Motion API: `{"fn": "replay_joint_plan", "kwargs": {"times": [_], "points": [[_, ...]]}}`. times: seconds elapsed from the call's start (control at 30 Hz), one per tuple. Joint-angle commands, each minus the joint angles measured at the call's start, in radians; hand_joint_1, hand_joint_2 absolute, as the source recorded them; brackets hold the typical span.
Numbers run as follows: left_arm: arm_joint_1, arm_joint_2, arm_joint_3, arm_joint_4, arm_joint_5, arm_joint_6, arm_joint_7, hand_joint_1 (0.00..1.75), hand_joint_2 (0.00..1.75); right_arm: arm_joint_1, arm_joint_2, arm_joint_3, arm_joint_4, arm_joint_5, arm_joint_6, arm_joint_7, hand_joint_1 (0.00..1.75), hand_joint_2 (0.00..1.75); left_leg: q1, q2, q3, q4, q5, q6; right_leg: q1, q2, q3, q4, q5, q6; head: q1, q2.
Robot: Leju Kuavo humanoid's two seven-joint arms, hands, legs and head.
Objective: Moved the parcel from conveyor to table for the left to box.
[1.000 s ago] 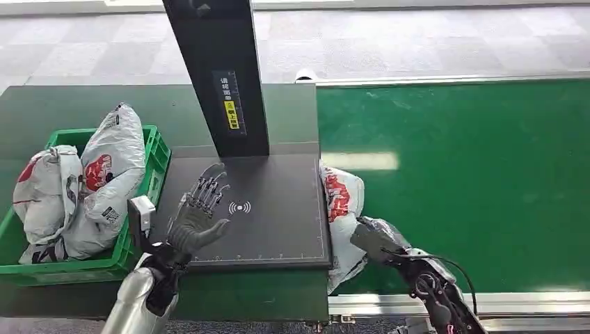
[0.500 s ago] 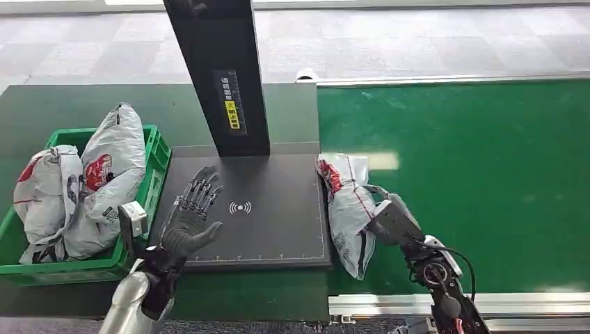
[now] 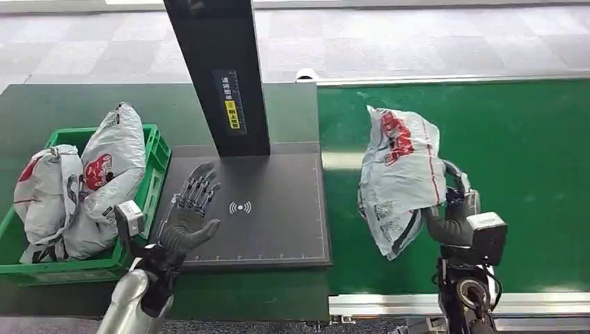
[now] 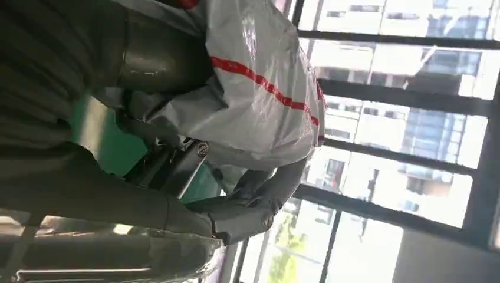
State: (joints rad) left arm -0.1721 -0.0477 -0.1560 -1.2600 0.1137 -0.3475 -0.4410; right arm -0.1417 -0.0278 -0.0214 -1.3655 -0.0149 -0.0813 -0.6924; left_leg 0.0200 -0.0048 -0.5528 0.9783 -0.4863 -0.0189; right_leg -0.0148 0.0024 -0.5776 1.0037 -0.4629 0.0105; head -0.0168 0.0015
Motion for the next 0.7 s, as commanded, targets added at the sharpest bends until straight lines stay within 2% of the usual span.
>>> {"fn": "replay_joint_plan", "kwargs": {"times": [0.03, 0.07, 0.17, 0.23, 0.27, 0.3, 0.33, 0.47, 0.7], "points": [[-0.018, 0.005, -0.009, 0.013, 0.007, 0.018, 0.000, 0.00, 1.75, 0.047, 0.047, -0.037, -0.237, 0.004, -0.035, -0.006, 1.75, 1.75, -0.001, 0.000, 0.000, 0.000, 0.000, 0.001, 0.000, -0.001, 0.000, 0.001, -0.001, -0.001, 0.000, 0.000], [-0.006, 0.009, -0.004, -0.007, 0.014, 0.021, -0.004, 0.00, 1.75, -0.006, -0.030, 0.085, -0.066, 0.039, 0.128, 0.001, 1.75, 1.75, -0.001, 0.001, 0.000, 0.000, 0.000, 0.001, 0.000, 0.000, -0.001, 0.001, 0.000, -0.001, 0.000, 0.000], [-0.003, 0.021, -0.002, -0.005, 0.017, 0.007, -0.003, 0.00, 1.75, -0.111, -0.079, 0.260, 0.148, 0.259, 0.206, 0.046, 1.75, 1.75, 0.000, 0.007, 0.002, -0.001, 0.000, 0.001, 0.001, 0.006, 0.001, -0.001, 0.002, 0.000, 0.000, 0.000], [-0.012, 0.017, -0.001, 0.012, 0.014, 0.002, -0.004, 0.00, 1.75, -0.130, -0.063, 0.294, 0.212, 0.311, 0.197, 0.040, 1.75, 1.75, 0.000, 0.010, 0.003, -0.002, 0.000, 0.001, 0.001, 0.007, 0.002, -0.002, 0.002, -0.001, 0.001, 0.000], [-0.028, 0.023, -0.008, 0.034, 0.013, -0.012, -0.005, 0.00, 1.75, -0.166, -0.102, 0.401, 0.271, 0.386, 0.323, 0.078, 1.75, 1.75, 0.000, 0.011, 0.004, -0.002, 0.000, 0.001, 0.001, 0.008, 0.002, -0.002, 0.003, -0.001, 0.000, 0.000], [-0.038, 0.025, -0.010, 0.049, 0.013, -0.016, -0.008, 0.00, 1.75, -0.175, -0.106, 0.426, 0.300, 0.411, 0.344, 0.080, 1.75, 1.75, 0.001, 0.015, 0.004, -0.003, 0.001, 0.002, 0.001, 0.012, 0.001, -0.003, 0.005, -0.001, 0.000, 0.000], [-0.048, 0.030, -0.014, 0.066, 0.012, -0.018, -0.010, 0.00, 1.75, -0.185, -0.112, 0.455, 0.329, 0.446, 0.359, 0.092, 1.75, 1.75, 0.000, 0.009, 0.003, -0.002, 0.001, 0.001, 0.000, 0.006, 0.002, -0.001, 0.002, -0.001, 0.001, 0.000], [-0.063, 0.033, -0.024, 0.093, 0.014, -0.033, -0.019, 0.00, 1.75, -0.198, -0.119, 0.496, 0.384, 0.468, 0.418, 0.090, 1.75, 1.75, 0.000, 0.002, 0.003, -0.002, 0.001, 0.001, 0.001, 0.000, 0.003, -0.001, 0.001, -0.002, 0.000, 0.000], [-0.069, 0.026, -0.027, 0.081, 0.017, -0.032, -0.014, 0.00, 1.75, -0.196, -0.130, 0.501, 0.360, 0.426, 0.493, 0.052, 1.75, 1.75, 0.000, 0.001, 0.003, -0.001, 0.002, 0.002, 0.000, -0.001, 0.003, -0.001, 0.001, -0.001, 0.000, 0.000]]}}
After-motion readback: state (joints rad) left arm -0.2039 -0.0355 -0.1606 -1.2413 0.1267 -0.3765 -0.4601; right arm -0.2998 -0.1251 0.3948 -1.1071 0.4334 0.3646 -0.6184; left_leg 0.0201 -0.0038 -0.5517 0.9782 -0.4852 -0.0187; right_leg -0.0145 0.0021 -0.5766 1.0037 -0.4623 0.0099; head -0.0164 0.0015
